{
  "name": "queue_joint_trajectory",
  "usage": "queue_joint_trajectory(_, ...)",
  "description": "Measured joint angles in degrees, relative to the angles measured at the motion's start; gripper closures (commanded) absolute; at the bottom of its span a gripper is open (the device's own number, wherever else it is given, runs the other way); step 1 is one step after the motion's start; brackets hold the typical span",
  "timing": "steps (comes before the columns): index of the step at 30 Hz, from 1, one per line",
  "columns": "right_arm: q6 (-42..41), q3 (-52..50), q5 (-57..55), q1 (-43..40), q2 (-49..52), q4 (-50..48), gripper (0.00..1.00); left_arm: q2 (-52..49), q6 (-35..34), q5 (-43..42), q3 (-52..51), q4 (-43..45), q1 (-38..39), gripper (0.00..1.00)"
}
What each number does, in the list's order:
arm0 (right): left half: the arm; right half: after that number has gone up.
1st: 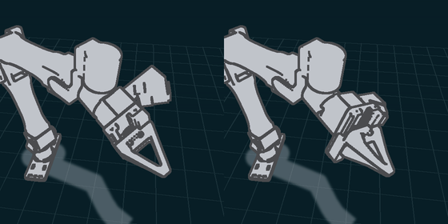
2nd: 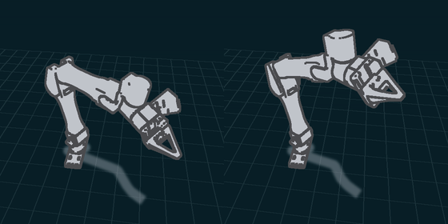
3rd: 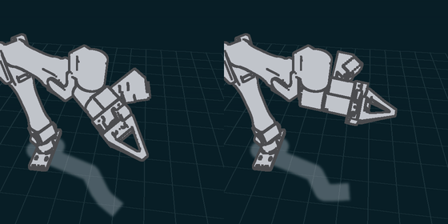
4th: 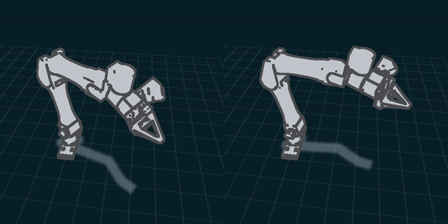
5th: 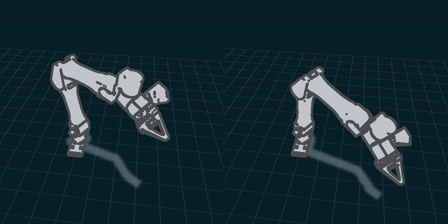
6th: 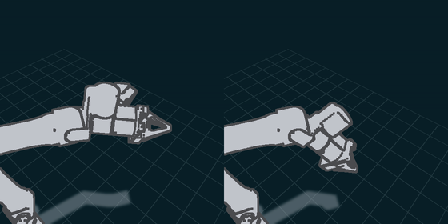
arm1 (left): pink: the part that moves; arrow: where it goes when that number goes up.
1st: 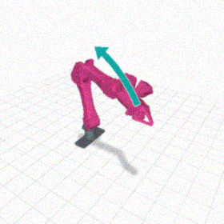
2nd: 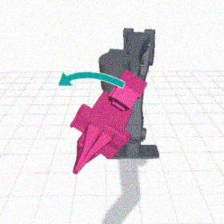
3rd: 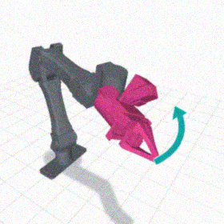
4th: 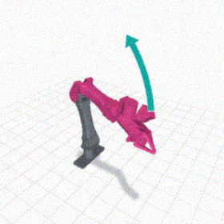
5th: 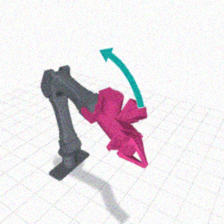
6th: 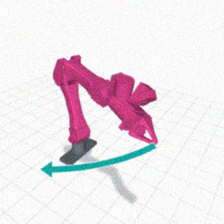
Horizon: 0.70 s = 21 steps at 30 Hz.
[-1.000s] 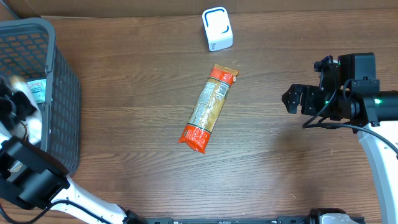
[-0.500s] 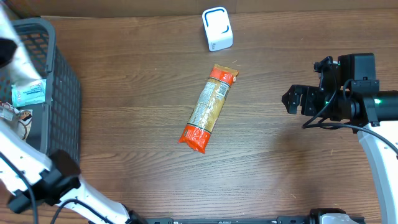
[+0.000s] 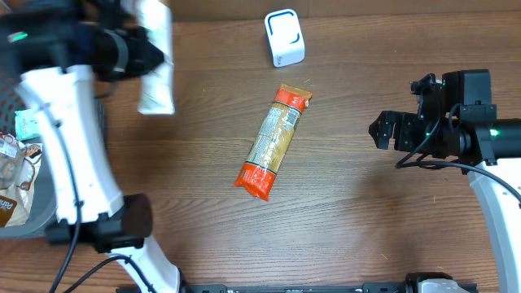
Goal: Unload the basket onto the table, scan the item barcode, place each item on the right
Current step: 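Place the white tube beside the spaghetti pack with the left gripper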
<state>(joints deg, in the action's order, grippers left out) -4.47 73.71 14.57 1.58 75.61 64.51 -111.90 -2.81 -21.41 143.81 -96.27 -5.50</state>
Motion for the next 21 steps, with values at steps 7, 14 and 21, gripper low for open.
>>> queue_joint_trajectory(7, -0.02, 0.02, 0.0, 0.0, 0.0, -0.11, 0.0, -0.11, -2.16, 5.81, -22.71, 12.15, 12.96, 0.96)
queue_joint_trajectory(14, 0.0, 0.02, 0.0, 0.02, 0.0, 0.02, 0.0, -0.44, -6.49, 14.01, -42.47, 27.41, 19.8, 0.96)
queue_joint_trajectory(21, 0.0, 0.02, 0.0, 0.02, 0.0, 0.02, 0.0, -0.44, -11.72, 17.79, -57.33, 44.35, 20.13, 0.96)
